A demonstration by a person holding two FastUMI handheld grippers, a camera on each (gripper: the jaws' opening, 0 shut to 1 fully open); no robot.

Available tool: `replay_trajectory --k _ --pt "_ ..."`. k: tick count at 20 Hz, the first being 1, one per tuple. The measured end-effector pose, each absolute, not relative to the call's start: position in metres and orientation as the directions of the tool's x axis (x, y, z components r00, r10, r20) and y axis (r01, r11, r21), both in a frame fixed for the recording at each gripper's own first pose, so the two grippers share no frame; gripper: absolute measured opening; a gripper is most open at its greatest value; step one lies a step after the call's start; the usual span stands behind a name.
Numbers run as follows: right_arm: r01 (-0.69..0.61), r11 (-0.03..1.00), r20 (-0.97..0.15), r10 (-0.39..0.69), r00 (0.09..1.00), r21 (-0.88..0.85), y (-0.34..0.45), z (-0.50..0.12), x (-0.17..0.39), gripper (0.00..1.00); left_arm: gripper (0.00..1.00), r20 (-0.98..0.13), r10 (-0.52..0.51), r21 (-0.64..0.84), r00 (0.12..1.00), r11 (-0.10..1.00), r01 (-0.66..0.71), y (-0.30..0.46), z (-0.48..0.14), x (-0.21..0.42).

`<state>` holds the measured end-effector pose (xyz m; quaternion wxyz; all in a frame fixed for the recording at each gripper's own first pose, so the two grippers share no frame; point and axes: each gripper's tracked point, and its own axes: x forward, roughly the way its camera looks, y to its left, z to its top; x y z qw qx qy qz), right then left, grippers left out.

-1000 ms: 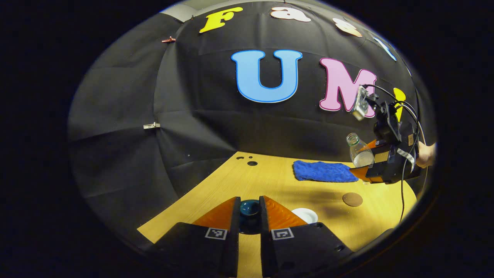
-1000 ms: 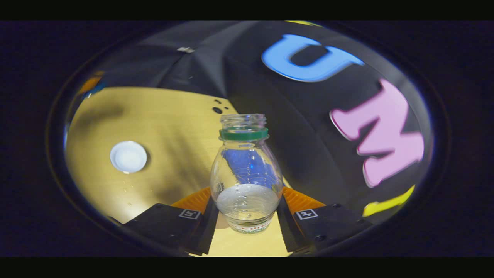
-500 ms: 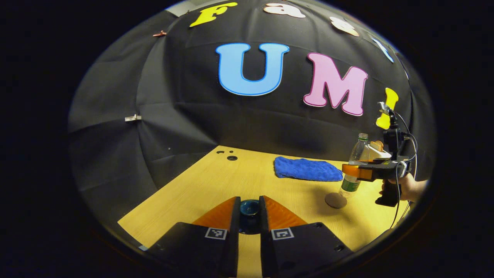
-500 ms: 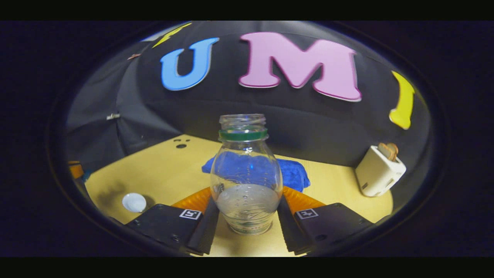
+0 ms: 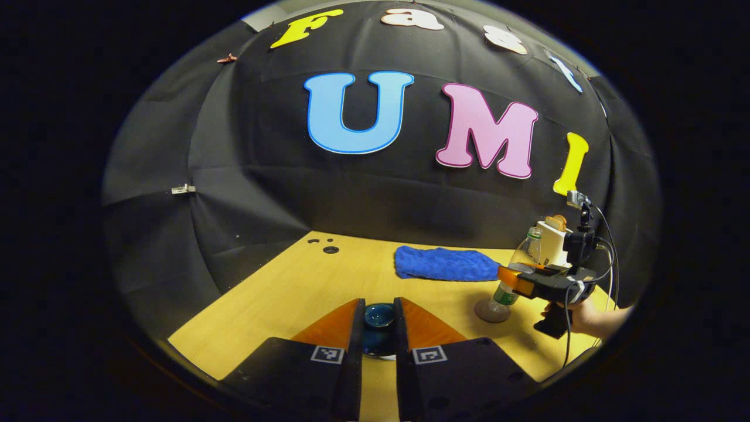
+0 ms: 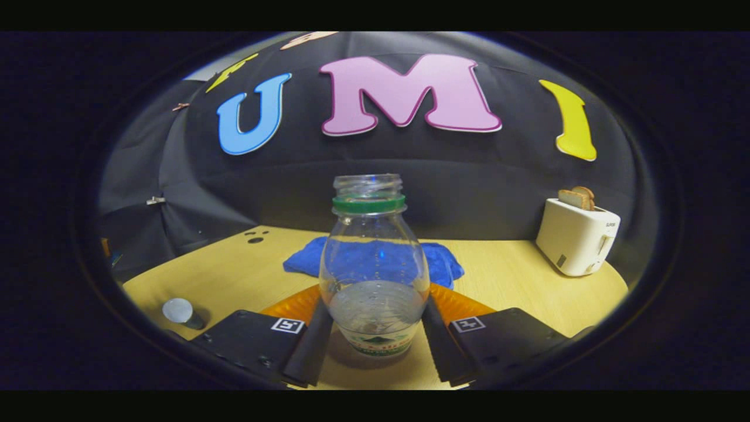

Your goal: Open the teacup lid with one hand, grasp the water bottle and pour water into the teacup with the other hand; after pouring, place the water bottle on the coaster and then close the teacup lid.

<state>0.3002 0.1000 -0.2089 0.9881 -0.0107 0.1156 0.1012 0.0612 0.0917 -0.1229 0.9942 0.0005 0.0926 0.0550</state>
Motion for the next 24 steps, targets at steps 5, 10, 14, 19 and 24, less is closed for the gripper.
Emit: replay_trajectory --k 5,10,14,19,24 --pt "-0.194 0.981 -0.238 0.192 0.952 0.016 0.097 -0.211 0.301 0.79 0.28 -0.185 0.090 0.006 0.979 0.996 -0.090 0.078 -0.130 0.069" --pt "-0.237 0.971 -0.286 0.219 0.933 -0.031 0.101 -0.220 0.298 0.80 0.24 -0.197 0.088 0.014 0.977 0.996 -0.087 0.075 -0.136 0.066" --pt "-0.248 0.968 -0.291 0.231 0.928 -0.024 0.106 -0.219 0.295 1.00 0.26 -0.194 0.095 0.013 0.976 0.995 -0.095 0.078 -0.136 0.068" --pt "-0.259 0.965 -0.313 0.235 0.920 -0.037 0.099 -0.220 0.281 1.00 0.24 -0.190 0.104 0.003 0.976 0.994 -0.105 0.082 -0.138 0.071" --pt "-0.246 0.968 -0.343 0.214 0.915 -0.051 0.085 -0.229 0.242 1.00 0.24 -0.202 0.113 0.012 0.973 0.994 -0.113 0.084 -0.151 0.084"
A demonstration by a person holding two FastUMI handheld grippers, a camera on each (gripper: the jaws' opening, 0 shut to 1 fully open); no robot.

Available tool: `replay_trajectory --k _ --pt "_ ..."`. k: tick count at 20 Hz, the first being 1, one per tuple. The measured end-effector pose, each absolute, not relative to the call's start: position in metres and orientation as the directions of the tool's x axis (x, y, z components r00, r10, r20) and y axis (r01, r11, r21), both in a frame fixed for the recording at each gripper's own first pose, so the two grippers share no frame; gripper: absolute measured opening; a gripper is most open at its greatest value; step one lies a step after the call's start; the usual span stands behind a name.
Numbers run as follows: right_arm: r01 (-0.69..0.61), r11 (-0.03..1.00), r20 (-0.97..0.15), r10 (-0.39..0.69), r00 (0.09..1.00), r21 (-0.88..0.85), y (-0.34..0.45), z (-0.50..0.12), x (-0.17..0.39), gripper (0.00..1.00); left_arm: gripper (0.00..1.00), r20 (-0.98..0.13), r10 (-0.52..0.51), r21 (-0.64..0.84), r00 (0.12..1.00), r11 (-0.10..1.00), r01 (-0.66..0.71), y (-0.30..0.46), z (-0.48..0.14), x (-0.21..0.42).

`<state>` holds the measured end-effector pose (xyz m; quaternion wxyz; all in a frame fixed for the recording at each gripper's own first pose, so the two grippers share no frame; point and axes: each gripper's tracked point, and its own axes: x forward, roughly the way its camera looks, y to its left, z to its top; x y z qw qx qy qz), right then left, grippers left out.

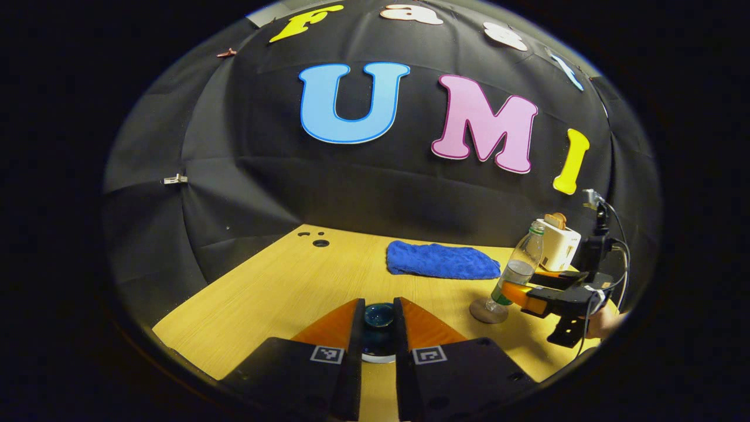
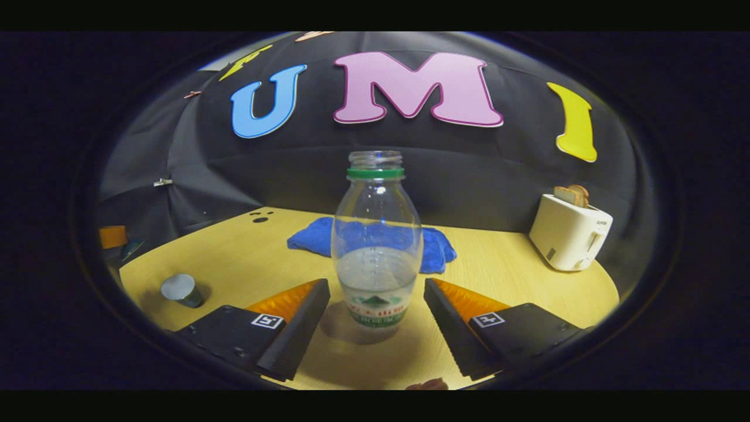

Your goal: Open the teacup lid with one hand, grasp the water bottle and pour water into the teacup with the other hand; after pouring, place the water bottle on the coaster and then close the teacup lid.

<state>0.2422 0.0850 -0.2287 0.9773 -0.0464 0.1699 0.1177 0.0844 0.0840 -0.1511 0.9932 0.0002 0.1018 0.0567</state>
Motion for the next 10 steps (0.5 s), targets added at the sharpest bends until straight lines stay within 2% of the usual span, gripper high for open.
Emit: replay_trajectory --k 2,5,10 --pt "-0.228 0.973 -0.357 0.202 0.912 -0.031 0.077 -0.236 0.222 1.00 0.28 -0.213 0.113 0.027 0.970 0.994 -0.110 0.083 -0.162 0.092" --pt "-0.204 0.976 -0.369 0.161 0.915 -0.079 0.059 -0.238 0.191 1.00 0.28 -0.222 0.110 0.059 0.969 0.993 -0.099 0.082 -0.183 0.104" --pt "-0.219 0.972 -0.360 0.173 0.917 -0.090 0.059 -0.221 0.152 1.00 0.28 -0.231 0.104 0.127 0.967 0.989 -0.076 0.078 -0.217 0.117"
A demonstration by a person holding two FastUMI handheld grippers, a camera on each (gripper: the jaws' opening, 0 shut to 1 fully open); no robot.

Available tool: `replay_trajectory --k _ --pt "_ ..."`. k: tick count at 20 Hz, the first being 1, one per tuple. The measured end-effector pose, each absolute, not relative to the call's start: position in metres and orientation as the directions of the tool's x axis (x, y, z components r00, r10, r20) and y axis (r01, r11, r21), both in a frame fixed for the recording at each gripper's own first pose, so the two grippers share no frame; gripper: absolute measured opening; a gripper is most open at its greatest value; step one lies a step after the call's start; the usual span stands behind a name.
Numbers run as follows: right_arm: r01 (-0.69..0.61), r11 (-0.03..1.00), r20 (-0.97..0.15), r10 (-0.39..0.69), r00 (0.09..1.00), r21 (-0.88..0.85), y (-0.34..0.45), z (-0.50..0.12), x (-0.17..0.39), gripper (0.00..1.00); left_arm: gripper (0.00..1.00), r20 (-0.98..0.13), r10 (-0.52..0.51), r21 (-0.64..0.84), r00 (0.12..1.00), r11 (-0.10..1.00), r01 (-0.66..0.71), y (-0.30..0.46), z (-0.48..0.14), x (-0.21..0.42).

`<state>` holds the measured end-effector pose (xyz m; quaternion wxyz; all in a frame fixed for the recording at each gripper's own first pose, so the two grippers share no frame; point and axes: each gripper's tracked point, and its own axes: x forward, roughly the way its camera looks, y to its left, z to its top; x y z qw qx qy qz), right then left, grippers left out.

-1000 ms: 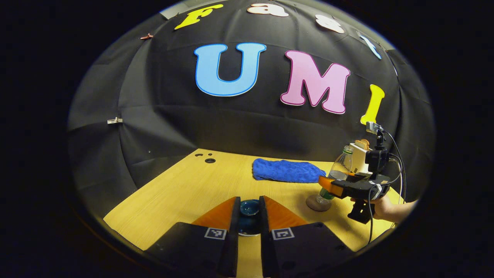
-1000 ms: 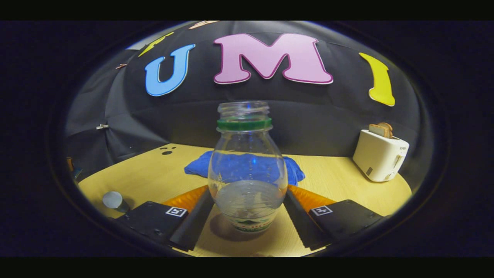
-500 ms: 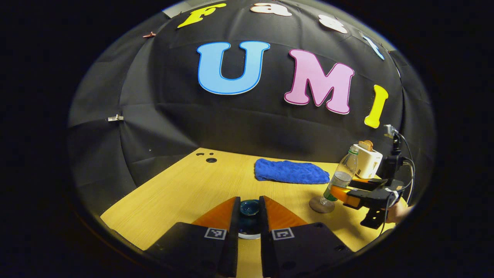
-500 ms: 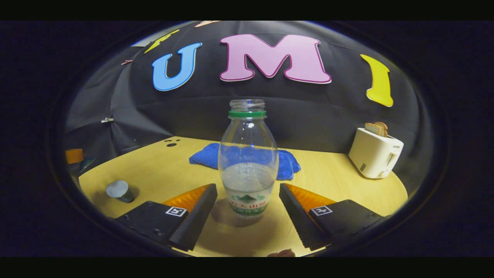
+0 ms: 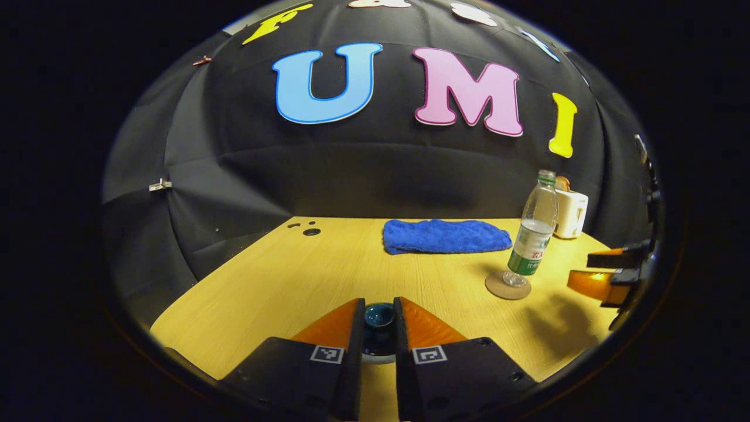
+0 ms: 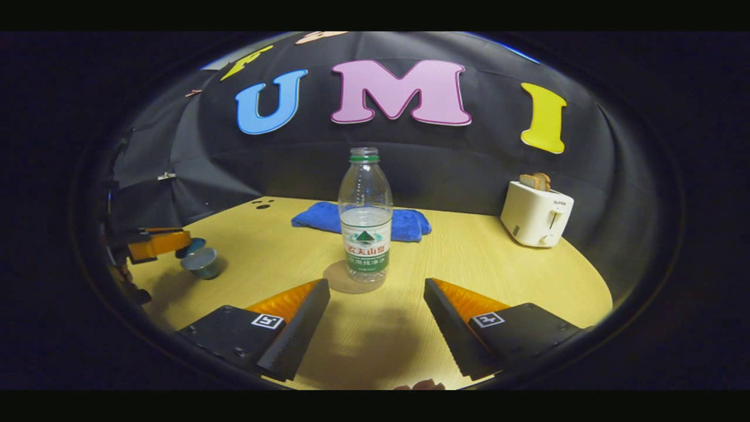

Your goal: Open the teacup lid with one hand, grasp the water bottle and pour water into the teacup with the other hand; after pouring, place the water bottle on the coaster and then close the teacup lid.

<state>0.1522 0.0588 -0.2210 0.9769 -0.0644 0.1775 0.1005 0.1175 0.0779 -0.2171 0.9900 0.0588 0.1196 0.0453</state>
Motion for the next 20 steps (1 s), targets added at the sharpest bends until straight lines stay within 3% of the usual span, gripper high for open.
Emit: replay_trajectory --k 9,10,13,14,18,20 --pt "-0.271 0.961 -0.396 0.228 0.890 -0.056 0.089 -0.229 0.133 0.99 0.27 -0.234 0.085 0.188 0.969 0.981 -0.040 0.081 -0.240 0.127" --pt "-0.267 0.963 -0.398 0.226 0.889 -0.048 0.090 -0.229 0.131 1.00 0.31 -0.235 0.086 0.191 0.968 0.981 -0.040 0.080 -0.240 0.126" --pt "-0.241 0.970 -0.407 0.207 0.890 -0.034 0.088 -0.227 0.128 1.00 0.31 -0.239 0.081 0.187 0.968 0.982 -0.036 0.079 -0.240 0.124" --pt "-0.231 0.973 -0.410 0.197 0.891 -0.033 0.086 -0.225 0.125 0.96 0.43 -0.233 0.086 0.189 0.969 0.981 -0.041 0.080 -0.236 0.122" --pt "-0.167 0.985 -0.395 0.141 0.908 -0.033 0.074 -0.189 0.121 0.99 0.94 -0.198 0.073 0.205 0.978 0.978 -0.032 0.078 -0.195 0.110" --pt "-0.128 0.991 -0.362 0.109 0.926 -0.029 0.069 -0.154 0.119 0.96 0.97 -0.172 0.069 0.203 0.983 0.979 -0.033 0.077 -0.159 0.097"
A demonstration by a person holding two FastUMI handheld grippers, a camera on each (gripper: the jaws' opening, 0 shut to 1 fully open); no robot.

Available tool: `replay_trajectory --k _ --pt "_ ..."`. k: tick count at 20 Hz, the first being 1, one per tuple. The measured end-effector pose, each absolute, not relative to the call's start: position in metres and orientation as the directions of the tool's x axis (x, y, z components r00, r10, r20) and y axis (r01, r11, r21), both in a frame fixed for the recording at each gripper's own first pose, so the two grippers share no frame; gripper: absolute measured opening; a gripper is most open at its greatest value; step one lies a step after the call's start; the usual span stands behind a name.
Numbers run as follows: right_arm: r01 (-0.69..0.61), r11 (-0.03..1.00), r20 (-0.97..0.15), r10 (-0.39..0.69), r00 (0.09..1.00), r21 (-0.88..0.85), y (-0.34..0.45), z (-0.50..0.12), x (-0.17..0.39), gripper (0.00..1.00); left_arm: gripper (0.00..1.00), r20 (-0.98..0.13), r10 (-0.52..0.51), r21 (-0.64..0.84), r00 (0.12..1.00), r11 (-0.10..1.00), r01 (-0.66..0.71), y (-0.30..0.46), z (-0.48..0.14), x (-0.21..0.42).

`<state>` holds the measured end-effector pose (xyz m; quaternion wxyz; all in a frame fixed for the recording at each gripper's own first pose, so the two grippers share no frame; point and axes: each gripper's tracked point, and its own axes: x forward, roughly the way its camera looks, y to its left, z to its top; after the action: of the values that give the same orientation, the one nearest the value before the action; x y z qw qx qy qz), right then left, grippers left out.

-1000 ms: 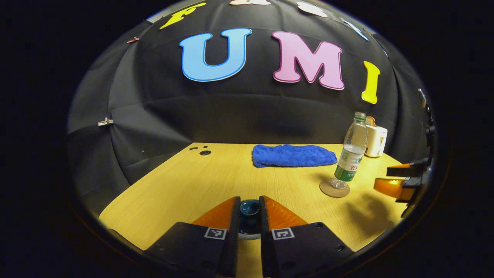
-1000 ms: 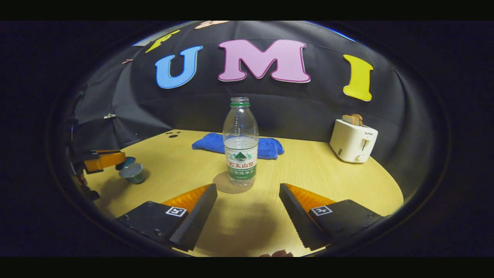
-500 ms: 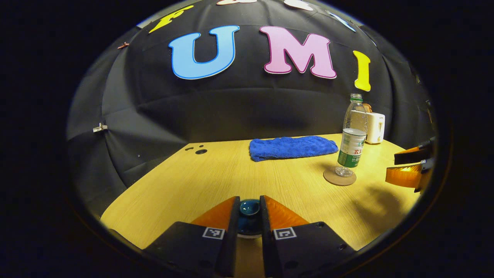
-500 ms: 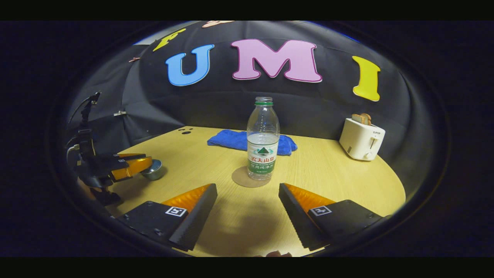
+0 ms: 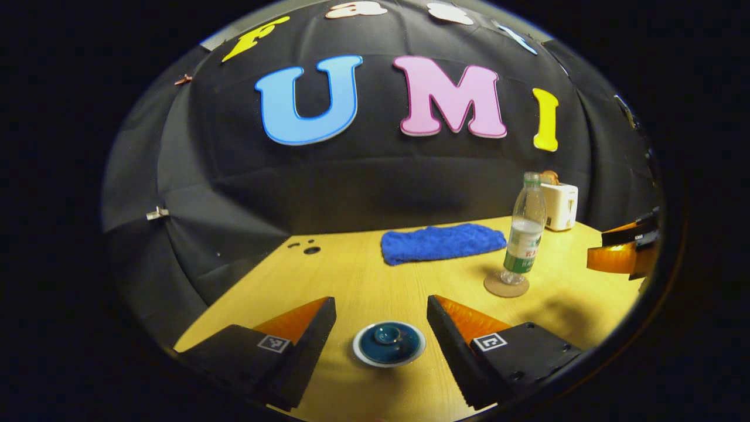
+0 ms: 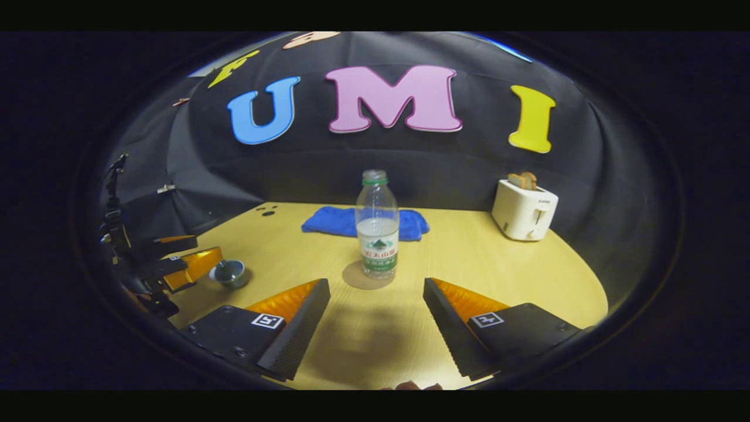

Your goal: Open the teacup lid with one hand, grasp the water bottle and pour water into the teacup with the other hand; after pouring, place the water bottle on the coaster and then close the teacup lid.

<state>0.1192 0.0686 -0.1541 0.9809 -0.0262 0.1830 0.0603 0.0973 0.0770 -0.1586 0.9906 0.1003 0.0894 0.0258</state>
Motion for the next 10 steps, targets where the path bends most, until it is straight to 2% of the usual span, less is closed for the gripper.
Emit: replay_trajectory --k 1,4,5,7,10 --pt "-0.108 0.994 -0.344 0.091 0.935 -0.033 0.066 -0.134 0.119 0.99 0.98 -0.158 0.061 0.194 0.986 0.980 -0.029 0.074 -0.139 0.091" --pt "-0.083 0.995 -0.289 0.065 0.955 -0.049 0.065 -0.058 0.111 0.99 0.97 -0.063 0.030 0.160 0.998 0.987 -0.020 0.056 -0.045 0.054" --pt "-0.085 0.995 -0.258 0.068 0.964 -0.053 0.068 -0.028 0.107 0.96 0.97 -0.024 0.019 0.128 1.000 0.992 -0.016 0.048 -0.018 0.040" --pt "-0.053 0.995 -0.167 0.039 0.985 -0.079 0.063 0.024 0.100 0.99 0.96 0.011 0.007 0.063 1.000 0.998 -0.008 0.035 0.010 0.014" --pt "-0.013 0.999 -0.085 0.009 0.996 -0.049 0.063 0.055 0.076 0.99 0.97 0.049 0.006 0.006 0.999 1.000 -0.006 0.027 0.026 -0.017"
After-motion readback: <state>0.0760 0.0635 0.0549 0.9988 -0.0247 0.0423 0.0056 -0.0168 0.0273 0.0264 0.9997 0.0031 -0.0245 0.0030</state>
